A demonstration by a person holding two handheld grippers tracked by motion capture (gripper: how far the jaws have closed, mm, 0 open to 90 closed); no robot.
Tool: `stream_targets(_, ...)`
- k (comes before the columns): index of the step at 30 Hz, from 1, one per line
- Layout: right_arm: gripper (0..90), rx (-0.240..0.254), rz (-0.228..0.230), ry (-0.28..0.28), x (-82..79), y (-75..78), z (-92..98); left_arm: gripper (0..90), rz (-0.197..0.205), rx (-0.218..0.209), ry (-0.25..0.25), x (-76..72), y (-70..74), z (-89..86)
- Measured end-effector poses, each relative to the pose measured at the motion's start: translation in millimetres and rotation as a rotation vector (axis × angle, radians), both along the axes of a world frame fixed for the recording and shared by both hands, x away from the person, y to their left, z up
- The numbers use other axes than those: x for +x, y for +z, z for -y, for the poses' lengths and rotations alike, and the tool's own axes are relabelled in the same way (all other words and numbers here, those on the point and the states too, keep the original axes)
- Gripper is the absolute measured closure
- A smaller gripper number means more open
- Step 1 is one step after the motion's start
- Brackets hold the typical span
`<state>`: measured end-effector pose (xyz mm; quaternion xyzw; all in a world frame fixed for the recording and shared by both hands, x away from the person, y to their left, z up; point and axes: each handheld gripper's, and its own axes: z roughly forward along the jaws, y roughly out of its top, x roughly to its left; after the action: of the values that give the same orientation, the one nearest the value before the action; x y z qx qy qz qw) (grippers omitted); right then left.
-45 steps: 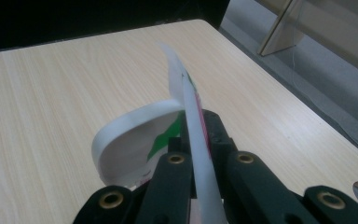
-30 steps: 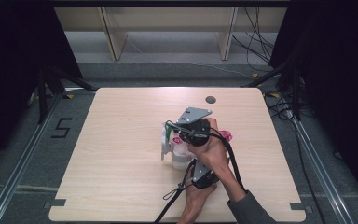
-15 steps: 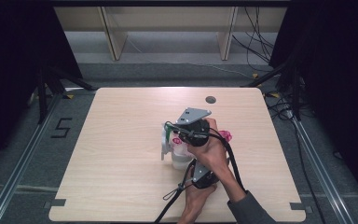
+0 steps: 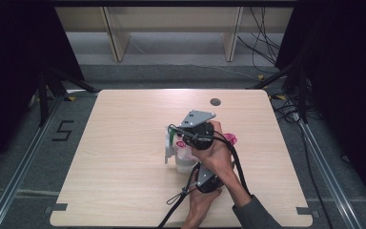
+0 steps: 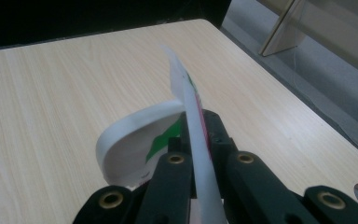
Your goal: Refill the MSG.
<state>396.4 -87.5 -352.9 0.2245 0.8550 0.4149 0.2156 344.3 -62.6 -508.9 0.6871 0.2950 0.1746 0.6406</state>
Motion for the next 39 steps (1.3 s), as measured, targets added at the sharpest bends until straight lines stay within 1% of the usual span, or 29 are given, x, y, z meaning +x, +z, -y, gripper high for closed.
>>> stream_targets(1, 89.8, 0.001, -0.004, -0.012, -0.1, -1.4, -0.9, 74.5, -0.002, 0.006, 0.005, 0.1, -0.4, 0.1)
stream_targets(2, 89.8, -0.006, 0.011, 0.006, 2.3, -2.4, -0.9, 74.5, 0.002, -0.004, 0.016, 0.3, -1.4, 1.5)
stream_targets(3, 89.8, -0.004, 0.005, 0.003, 2.1, -2.3, -0.8, 74.5, 0.005, -0.01, 0.017, 0.5, -1.6, 1.9)
stream_targets(4, 89.7, -0.004, 0.013, 0.007, 2.0, -2.0, -0.4, 74.6, 0.005, -0.01, 0.016, 0.6, -1.3, 1.7)
stream_targets(5, 89.8, -0.009, 0.018, 0.01, 2.0, -0.3, 0.7, 74.6, 0.001, -0.002, 0.006, 0.8, -1.0, 0.6)
stream_targets(7, 89.8, -0.005, 0.025, 0.002, 2.7, -1.5, 0.6, 74.5, -0.004, 0.008, 0.002, 1.0, -1.2, 0.0)
stream_targets(8, 89.8, -0.004, 0.007, 0.007, 3.3, -3.0, -0.2, 74.5, -0.004, 0.01, 0.002, 1.2, -1.5, 0.0)
stream_targets(11, 89.7, -0.003, 0.012, 0.009, 2.2, -2.5, -0.8, 74.6, -0.001, -0.002, 0.004, 0.9, -0.9, 0.3)
stream_targets(15, 89.7, -0.009, 0.014, 0.009, 2.9, -2.9, -1.3, 74.5, -0.002, 0.013, -0.001, 1.5, -1.3, -0.7)
stream_targets(16, 89.7, -0.013, 0.019, 0.007, 3.6, -3.1, -0.8, 74.6, -0.004, 0.004, -0.004, 1.7, -1.7, -0.5)
stream_targets(19, 89.7, -0.004, 0.003, 0.003, 1.1, -1.8, -1.0, 74.6, 0.0, 0.0, 0.001, 1.3, -0.5, -0.2)
stream_targets(21, 89.7, -0.013, 0.028, 0.01, 2.5, -1.9, -1.2, 74.5, -0.003, 0.013, 0.0, 1.6, -0.9, -0.9)
stream_targets(22, 89.7, -0.016, 0.026, 0.01, 3.1, -2.7, -1.4, 74.5, -0.003, 0.015, 0.002, 1.7, -1.3, -1.1)
stream_targets(23, 89.7, -0.007, 0.007, 0.002, 2.7, -4.1, -2.1, 74.5, -0.003, 0.008, -0.003, 1.7, -1.5, -0.9)
stream_targets(24, 89.7, -0.013, 0.021, 0.004, 3.1, -3.4, -1.3, 74.5, -0.005, 0.001, 0.001, 1.3, -1.2, -0.3)
stream_targets(25, 89.7, 0.001, -0.004, -0.009, 0.5, -2.6, -1.6, 74.6, -0.003, -0.003, 0.002, 1.2, -0.9, -0.1)
stream_targets(26, 89.7, -0.004, 0.013, 0.008, 1.5, -1.7, -1.1, 74.6, -0.001, -0.003, 0.002, 1.0, -0.4, -0.3)
stream_targets(28, 89.7, -0.004, 0.015, 0.009, 1.5, -1.4, -1.4, 74.5, -0.002, 0.01, 0.003, 1.3, -0.6, -1.2)
stream_targets(29, 89.7, -0.015, 0.026, 0.011, 2.8, -2.3, -1.5, 74.5, 0.002, 0.006, 0.011, 1.6, -1.5, -0.5)
stream_targets(31, 89.7, -0.011, 0.008, 0.013, 3.1, -3.6, -2.0, 74.5, 0.001, -0.005, 0.005, 1.6, -1.8, -0.2)
stream_targets(32, 89.7, -0.009, 0.023, 0.012, 2.9, -3.2, -1.8, 74.6, -0.004, -0.003, 0.005, 1.1, -0.9, -0.4)
stream_targets(33, 89.7, -0.003, 0.009, 0.008, 1.2, -2.2, -1.9, 74.6, 0.0, -0.004, 0.001, 0.8, -0.3, -0.5)
stream_targets(34, 89.7, -0.004, 0.018, 0.012, 1.3, -1.0, -1.3, 74.6, 0.001, 0.001, 0.0, 0.8, 0.0, -0.7)
stream_targets(35, 89.7, -0.002, 0.011, 0.008, 1.4, -1.4, -1.6, 74.5, -0.001, 0.006, -0.001, 0.9, -0.4, -0.8)
stream_targets(36, 89.7, -0.014, 0.038, 0.014, 3.3, -2.2, -1.1, 74.5, -0.004, 0.009, 0.001, 1.0, -1.0, -0.8)
stream_targets(37, 89.7, -0.01, 0.015, 0.004, 2.6, -2.8, -1.2, 74.5, -0.004, 0.008, 0.001, 1.0, -1.1, -0.8)
stream_targets(38, 89.7, 0.003, -0.006, -0.01, 0.8, -3.3, -2.0, 74.5, -0.004, 0.0, 0.001, 0.9, -0.9, -0.5)
stream_targets(39, 89.7, 0.002, 0.003, -0.001, 0.7, -2.5, -1.9, 74.5, 0.0, -0.003, 0.001, 0.7, -0.4, -0.4)
